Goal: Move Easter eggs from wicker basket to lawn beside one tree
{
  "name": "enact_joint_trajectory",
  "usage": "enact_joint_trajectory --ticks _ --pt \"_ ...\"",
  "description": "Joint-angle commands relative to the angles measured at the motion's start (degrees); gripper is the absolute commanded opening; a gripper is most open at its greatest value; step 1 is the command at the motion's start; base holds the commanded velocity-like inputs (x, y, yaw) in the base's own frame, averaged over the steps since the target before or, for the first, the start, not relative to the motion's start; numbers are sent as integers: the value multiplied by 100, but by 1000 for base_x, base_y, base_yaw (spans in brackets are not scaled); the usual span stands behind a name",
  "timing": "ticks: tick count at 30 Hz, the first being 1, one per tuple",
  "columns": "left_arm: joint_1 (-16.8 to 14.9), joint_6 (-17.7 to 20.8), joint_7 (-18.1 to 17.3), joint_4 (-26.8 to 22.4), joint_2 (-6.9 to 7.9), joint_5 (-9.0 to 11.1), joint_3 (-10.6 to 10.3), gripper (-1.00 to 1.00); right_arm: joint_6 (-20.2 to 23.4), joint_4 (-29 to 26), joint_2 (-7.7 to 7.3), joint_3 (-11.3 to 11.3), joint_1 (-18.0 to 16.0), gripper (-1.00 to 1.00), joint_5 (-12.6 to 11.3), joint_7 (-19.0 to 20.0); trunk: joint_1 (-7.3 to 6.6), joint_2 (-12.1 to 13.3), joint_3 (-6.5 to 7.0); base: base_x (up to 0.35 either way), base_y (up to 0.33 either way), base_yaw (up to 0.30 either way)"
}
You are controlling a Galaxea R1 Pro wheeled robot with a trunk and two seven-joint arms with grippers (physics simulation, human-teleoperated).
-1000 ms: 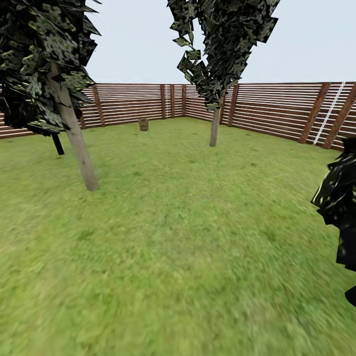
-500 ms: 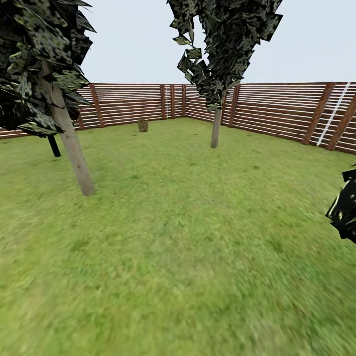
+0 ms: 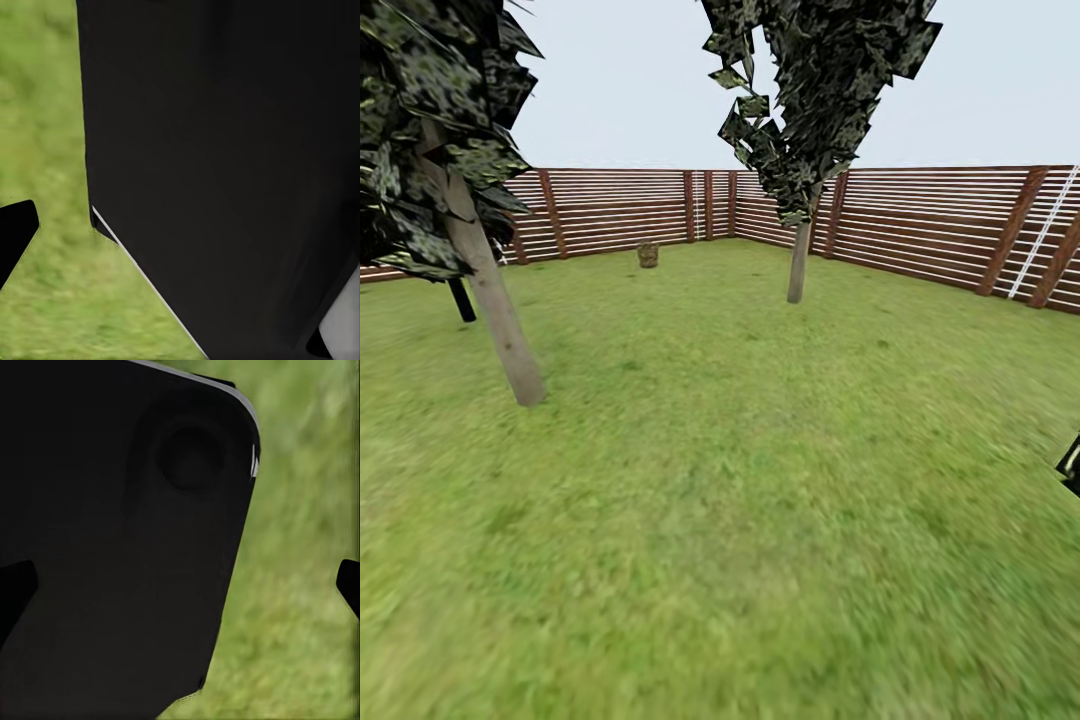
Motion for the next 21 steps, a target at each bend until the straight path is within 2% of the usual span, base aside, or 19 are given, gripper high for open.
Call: enact_joint_trajectory --ticks 1,21 --pt "-1 9 2 -4 1 6 43 100 -14 4 -6 25 -3 100 33 -3 3 -2 -5 331 0 0" --pt "-1 13 30 -4 -36 -43 34 100 -13 17 11 20 -3 100 18 -3 3 -2 -5 331 0 0"
